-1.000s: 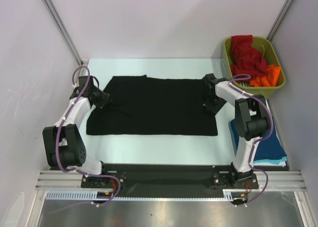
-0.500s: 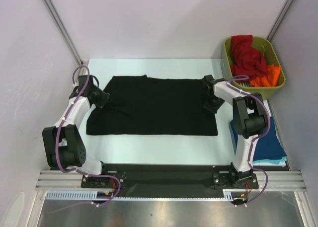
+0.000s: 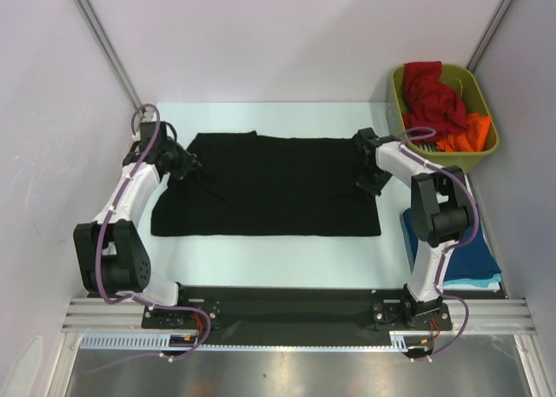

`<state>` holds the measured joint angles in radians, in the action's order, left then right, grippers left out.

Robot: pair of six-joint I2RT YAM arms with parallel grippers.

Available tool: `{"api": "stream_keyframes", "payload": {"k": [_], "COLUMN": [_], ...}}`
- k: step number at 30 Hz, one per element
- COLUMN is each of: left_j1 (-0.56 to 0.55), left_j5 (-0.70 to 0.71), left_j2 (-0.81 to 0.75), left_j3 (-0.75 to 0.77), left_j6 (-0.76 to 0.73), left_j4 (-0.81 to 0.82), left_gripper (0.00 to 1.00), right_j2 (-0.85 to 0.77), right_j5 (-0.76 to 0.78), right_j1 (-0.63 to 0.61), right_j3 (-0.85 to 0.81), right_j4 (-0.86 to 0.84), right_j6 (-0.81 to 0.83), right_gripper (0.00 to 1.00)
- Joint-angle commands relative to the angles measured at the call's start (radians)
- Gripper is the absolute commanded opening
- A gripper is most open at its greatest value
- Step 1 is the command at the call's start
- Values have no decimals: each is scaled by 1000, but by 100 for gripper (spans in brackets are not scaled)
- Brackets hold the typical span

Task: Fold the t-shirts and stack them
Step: Flatten the tshirt out

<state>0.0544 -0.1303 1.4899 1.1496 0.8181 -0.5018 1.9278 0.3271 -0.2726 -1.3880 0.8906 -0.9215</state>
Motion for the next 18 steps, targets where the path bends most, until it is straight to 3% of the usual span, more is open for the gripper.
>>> {"api": "stream_keyframes", "payload": {"k": [1, 9, 12, 15, 18], "left_j1": [-10, -47, -47, -47, -47], "left_j5": [-35, -5, 5, -49, -54], "left_j2": [-36, -187, -273, -374, -425], "left_j3": [53, 52, 39, 25, 88], "left_j6": [-20, -20, -45, -118, -212], "left_j4": [-9, 25, 109, 248, 257], "left_gripper": [0, 0, 0, 0, 0], "right_j2": [-93, -194, -194, -170, -203], "right_j5": [-14, -92, -111, -132, -123], "right_j1": [-13, -40, -39, -42, -46], "right_j3": [3, -19, -80, -183, -224], "right_j4": [-51, -183, -222, -196, -182], "right_j6": [70, 138, 196, 271, 314], "right_gripper": [0, 0, 0, 0, 0]}}
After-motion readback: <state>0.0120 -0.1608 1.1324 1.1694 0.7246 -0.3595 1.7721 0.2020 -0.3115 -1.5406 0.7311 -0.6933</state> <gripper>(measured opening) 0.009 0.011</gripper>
